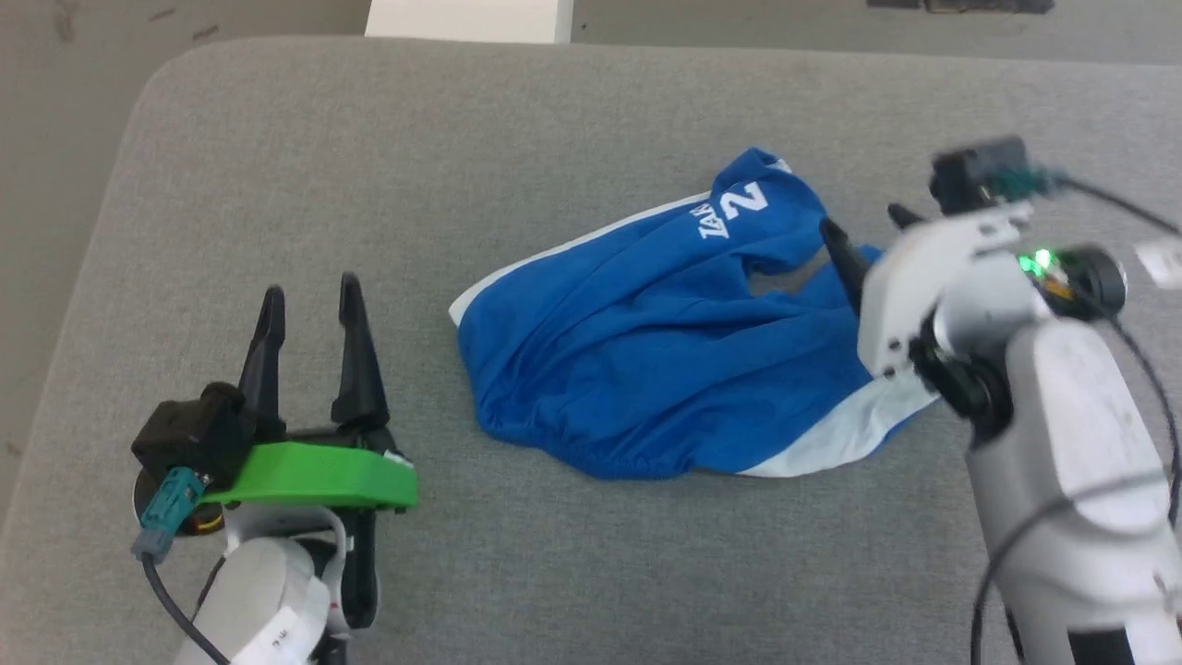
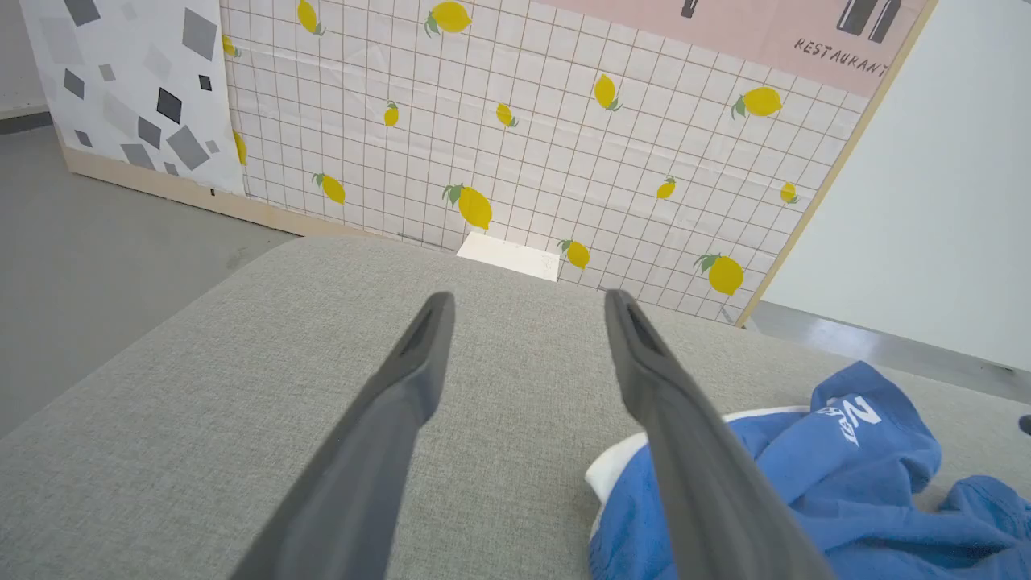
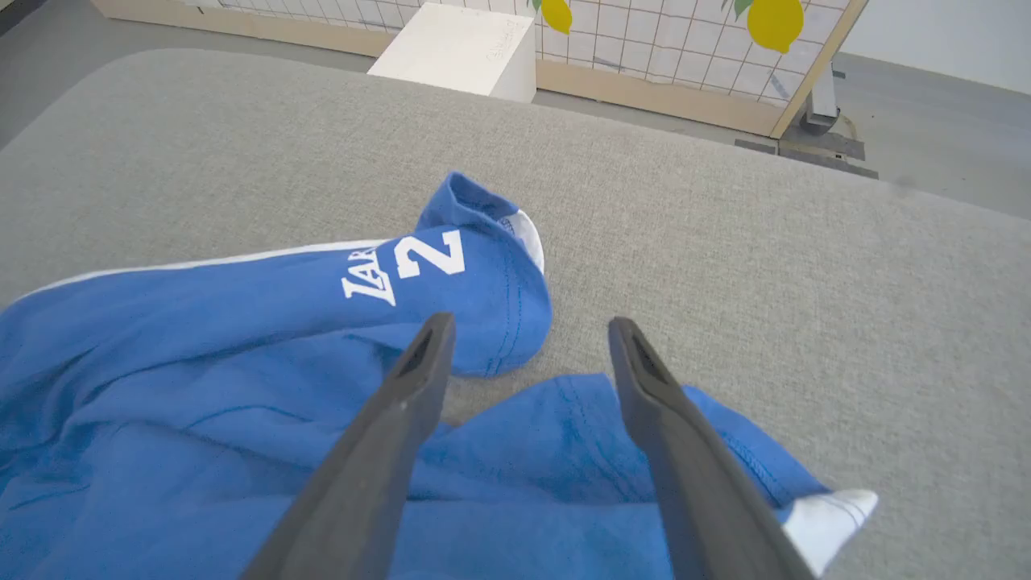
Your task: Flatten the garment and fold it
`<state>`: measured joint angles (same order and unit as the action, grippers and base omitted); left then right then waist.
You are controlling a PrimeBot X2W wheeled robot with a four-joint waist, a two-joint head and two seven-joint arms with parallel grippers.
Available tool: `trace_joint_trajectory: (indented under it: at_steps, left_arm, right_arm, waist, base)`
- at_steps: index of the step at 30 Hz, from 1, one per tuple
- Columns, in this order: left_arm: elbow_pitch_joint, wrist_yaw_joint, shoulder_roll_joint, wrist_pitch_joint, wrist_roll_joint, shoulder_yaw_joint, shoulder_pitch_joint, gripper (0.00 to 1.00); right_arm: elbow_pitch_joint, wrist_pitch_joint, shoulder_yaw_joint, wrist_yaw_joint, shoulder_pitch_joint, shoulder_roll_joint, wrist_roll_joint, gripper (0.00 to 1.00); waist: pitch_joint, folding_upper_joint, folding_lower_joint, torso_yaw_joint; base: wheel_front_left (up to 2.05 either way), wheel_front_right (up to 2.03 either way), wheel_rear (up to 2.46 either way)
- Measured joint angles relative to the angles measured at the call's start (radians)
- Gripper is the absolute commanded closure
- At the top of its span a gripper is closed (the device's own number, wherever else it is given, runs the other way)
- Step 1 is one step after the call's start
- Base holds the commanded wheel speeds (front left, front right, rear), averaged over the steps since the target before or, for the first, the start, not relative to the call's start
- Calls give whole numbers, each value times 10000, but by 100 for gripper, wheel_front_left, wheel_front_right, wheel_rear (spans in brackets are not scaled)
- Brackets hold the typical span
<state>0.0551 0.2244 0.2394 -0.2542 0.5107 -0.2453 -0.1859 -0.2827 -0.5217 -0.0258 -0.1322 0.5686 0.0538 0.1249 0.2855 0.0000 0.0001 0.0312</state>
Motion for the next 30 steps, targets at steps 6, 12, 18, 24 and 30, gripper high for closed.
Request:
trace_joint_trajectory:
  at_steps: [6,12,18,24,30]
  left_arm:
    - [403,-738,-1028,-31,-1110,575,-18,0]
    - [318,-1323,-1616,-31,-1496,988,-19,0]
    - [98,-1685,-1810,-31,-1693,1170,-22,0]
    - [-159,-1858,-1841,-31,-1657,1208,-22,0]
    - [-267,-1910,-1856,-31,-1586,1147,8,0]
  right_arm:
    - [-1676,-1367,-499,0,1624,339,-1427,0]
    - [-2792,-1367,-439,0,2135,359,-1841,0]
    - [-3260,-1118,-554,2,2449,476,-1820,0]
    - [-3035,-629,-796,-6,2300,773,-924,100]
    - [-1756,-132,320,-4,638,1801,81,100]
  waist:
    - [464,0,0,355]
    - [999,0,1,816]
    - [1441,0,0,1184]
    - [1368,0,0,1200]
    - [880,0,0,974]
  base:
    - [0,0,0]
    - [0,0,0]
    - [0,0,0]
    - [0,0,0]
    - [0,0,0]
